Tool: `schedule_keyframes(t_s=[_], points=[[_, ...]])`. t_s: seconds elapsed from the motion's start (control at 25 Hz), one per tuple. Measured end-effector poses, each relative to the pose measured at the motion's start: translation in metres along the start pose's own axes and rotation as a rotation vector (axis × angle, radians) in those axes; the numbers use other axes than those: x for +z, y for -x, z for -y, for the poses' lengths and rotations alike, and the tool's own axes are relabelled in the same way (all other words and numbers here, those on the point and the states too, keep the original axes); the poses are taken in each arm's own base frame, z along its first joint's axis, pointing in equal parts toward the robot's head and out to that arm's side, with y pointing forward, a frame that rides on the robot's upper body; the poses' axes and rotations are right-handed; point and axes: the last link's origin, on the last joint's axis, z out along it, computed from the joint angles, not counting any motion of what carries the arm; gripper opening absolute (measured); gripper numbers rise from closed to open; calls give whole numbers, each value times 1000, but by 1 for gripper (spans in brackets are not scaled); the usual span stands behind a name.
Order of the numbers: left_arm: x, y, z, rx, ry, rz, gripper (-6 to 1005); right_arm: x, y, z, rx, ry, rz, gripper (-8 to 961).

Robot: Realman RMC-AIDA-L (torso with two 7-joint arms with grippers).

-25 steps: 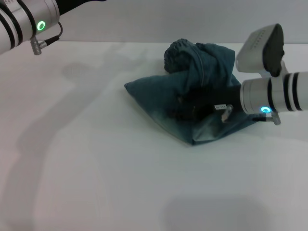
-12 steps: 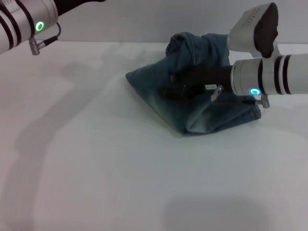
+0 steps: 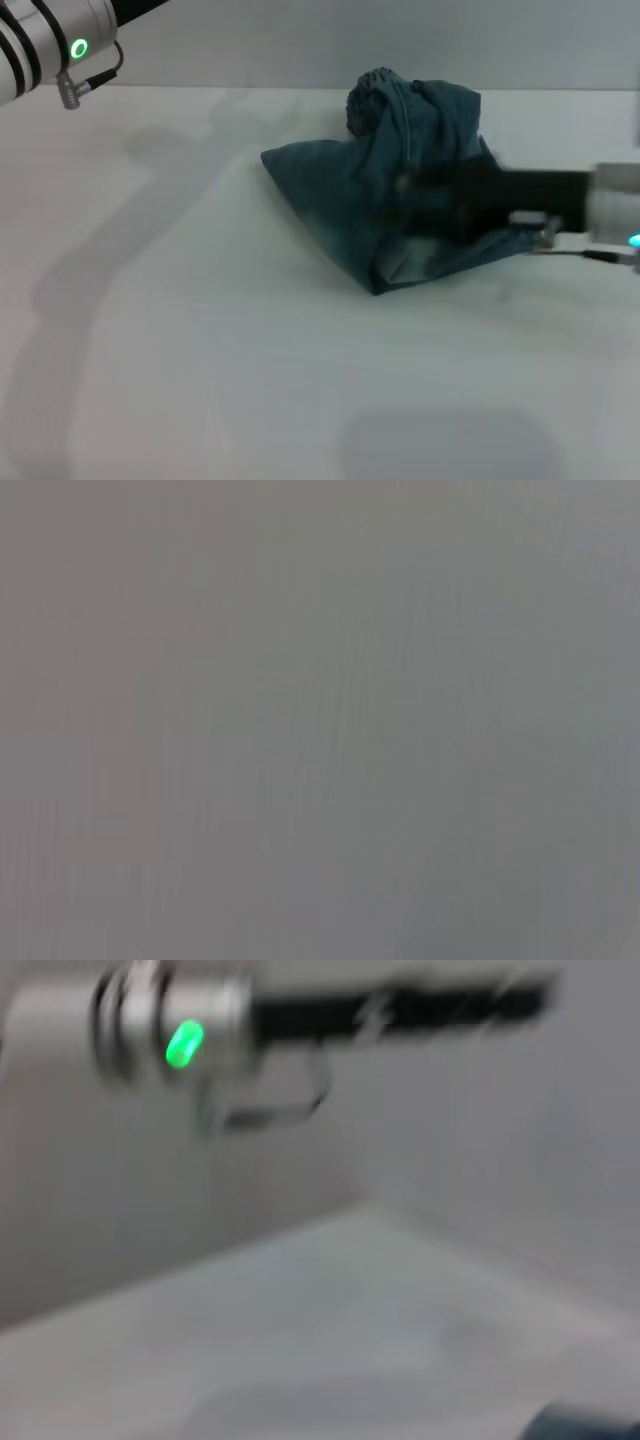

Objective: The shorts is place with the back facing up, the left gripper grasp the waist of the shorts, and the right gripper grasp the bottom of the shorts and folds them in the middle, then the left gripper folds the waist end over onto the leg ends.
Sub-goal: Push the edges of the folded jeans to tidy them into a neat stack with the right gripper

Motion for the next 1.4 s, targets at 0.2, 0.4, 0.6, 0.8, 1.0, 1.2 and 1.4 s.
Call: schedule_keyframes(t_s=[0.2, 0.4, 0.6, 0.8, 1.0, 1.2, 1.4], points=[[1, 1, -3, 3, 11, 6, 811, -33, 8, 22, -1, -197, 183, 480], [1, 3, -7, -3, 28, 11, 811, -35, 10, 46, 16, -349, 231, 479], [0, 6, -8, -13, 38, 18, 811, -12, 18, 64, 40, -423, 209, 478], [0, 6, -9, -23, 48, 15, 811, 16, 24, 76, 79, -469, 159, 476], [0, 5, -9, -24, 50, 14, 811, 37, 31, 73, 101, -443, 142, 475], [1, 3, -10, -20, 53, 12, 811, 51, 25, 67, 144, -412, 119, 474], [1, 3, -9, -20, 49, 10, 811, 52, 13, 64, 178, -413, 101, 472]])
